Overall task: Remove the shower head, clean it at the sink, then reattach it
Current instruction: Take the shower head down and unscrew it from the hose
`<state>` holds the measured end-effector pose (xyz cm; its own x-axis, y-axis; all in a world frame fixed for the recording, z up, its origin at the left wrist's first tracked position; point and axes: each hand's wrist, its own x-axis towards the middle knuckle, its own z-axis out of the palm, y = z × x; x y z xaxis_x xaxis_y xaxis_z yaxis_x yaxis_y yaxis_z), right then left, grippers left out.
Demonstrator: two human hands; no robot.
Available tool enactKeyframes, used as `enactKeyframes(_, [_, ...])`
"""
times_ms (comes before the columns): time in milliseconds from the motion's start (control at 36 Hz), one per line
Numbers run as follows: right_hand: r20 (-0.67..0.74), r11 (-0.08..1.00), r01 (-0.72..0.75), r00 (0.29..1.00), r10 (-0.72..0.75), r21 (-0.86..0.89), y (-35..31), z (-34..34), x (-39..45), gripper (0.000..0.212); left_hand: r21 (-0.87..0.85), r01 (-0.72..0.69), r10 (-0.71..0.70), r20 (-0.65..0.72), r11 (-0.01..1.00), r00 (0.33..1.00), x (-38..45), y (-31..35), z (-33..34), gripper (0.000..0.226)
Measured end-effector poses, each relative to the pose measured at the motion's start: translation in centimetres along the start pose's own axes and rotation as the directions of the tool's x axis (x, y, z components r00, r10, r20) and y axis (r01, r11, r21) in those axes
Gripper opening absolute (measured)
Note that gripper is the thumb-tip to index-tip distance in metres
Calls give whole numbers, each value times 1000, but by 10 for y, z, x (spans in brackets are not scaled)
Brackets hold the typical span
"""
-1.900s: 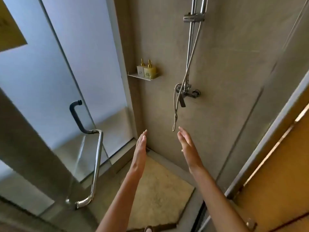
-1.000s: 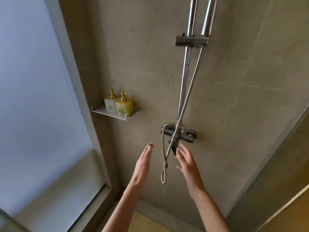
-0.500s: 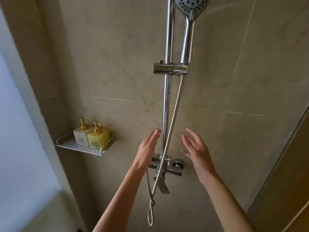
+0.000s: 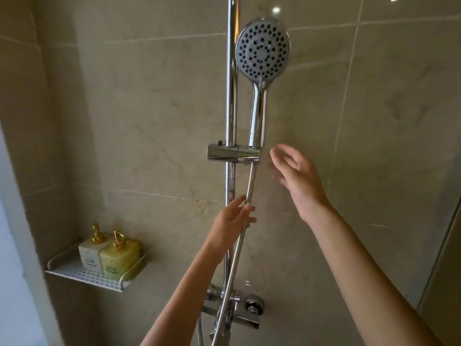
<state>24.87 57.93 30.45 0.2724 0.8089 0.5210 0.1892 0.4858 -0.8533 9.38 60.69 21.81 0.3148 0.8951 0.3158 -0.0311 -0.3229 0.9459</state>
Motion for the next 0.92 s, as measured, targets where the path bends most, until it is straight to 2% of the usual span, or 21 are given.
enactKeyframes(83, [-1,999,46,999,-47,-29,-19,7,27,61,-56,3,-1,52,998,999,5,3,2,48])
enactKeyframes(194, [69,990,89,994,-82,-108,-39,20,51,33,-72,12,-4,102,997,995,10,6,-2,38])
enactKeyframes(306, [56,974,87,995,-77,-210,-45,35,64,42,-64,-1,10,142,998,990,11,8,-5,30])
enactKeyframes(361, [30,970,78,997,-73,-229,-46,38,67,37,-71,-1,12,145,997,989,12,10,-7,28])
enactKeyframes(694, [-1,991,50,999,-51,-125,-69,46,72,14,-122,-66,83,142,990,986,26,23,-4,22])
enactKeyframes(917, [-59,990,77,995,-84,-114,-84,28,70,14,-162,-75,106,192,984,976,29,37,3,22])
